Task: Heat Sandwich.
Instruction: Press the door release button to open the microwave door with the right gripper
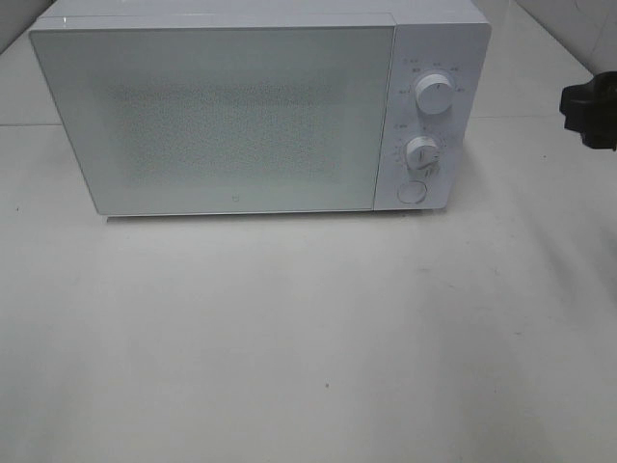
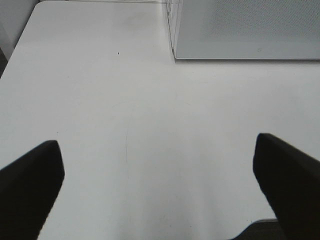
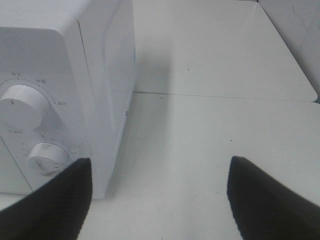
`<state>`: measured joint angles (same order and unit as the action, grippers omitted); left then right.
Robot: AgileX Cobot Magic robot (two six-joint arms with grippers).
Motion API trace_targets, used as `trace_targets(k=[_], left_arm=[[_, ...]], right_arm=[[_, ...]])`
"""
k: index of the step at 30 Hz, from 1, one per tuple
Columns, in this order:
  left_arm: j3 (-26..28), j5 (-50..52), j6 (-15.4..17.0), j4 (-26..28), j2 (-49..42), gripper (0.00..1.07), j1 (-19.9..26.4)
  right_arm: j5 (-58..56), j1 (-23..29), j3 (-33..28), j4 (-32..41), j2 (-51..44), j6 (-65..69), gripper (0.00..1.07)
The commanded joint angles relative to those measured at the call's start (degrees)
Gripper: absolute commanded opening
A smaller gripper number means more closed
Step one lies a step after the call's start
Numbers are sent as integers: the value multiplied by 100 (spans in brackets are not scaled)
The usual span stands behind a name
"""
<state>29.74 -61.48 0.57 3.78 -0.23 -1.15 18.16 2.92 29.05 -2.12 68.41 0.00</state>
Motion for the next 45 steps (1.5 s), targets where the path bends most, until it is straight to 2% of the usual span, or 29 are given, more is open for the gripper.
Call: trace_targets(k=[1,5,6,9,10,11,19,25,34,45], left_arm=[[-11,11,0,17,-92,98,-29],[-11,11,0,17,-92,98,-29],[-11,11,0,17,-92,98,-29],[-11,11,0,17,-92,98,-29],[-11,11,0,17,-92,98,-29],[-11,11,0,17,-92,98,-29],[-11,11,0,17,-92,98,-29],[-11,11,0,17,-92,98,-29],[-11,11,0,17,-92,98,-29],[-11,11,0,17,-92,98,-29]], right_arm=[[699,-11,-298,11,178,-155,73],[1278,-11,-630,464,298,-487,73],[1530,-11,-779,768,367,-728,73],[1782,6,-905,968,453,-934,73],[2011,166,-997,1283,573,-1100,73],[2011,166,-997,1283,573,-1100,73],[3019,1329,-1134,2727,1123,-2017,73],[3507,1856,-1134,3140,1421,-2023,73],[4228,2939,-1129,3994,2040,-2011,73],[4400,3621,-859,4572,2584,-2000,73]])
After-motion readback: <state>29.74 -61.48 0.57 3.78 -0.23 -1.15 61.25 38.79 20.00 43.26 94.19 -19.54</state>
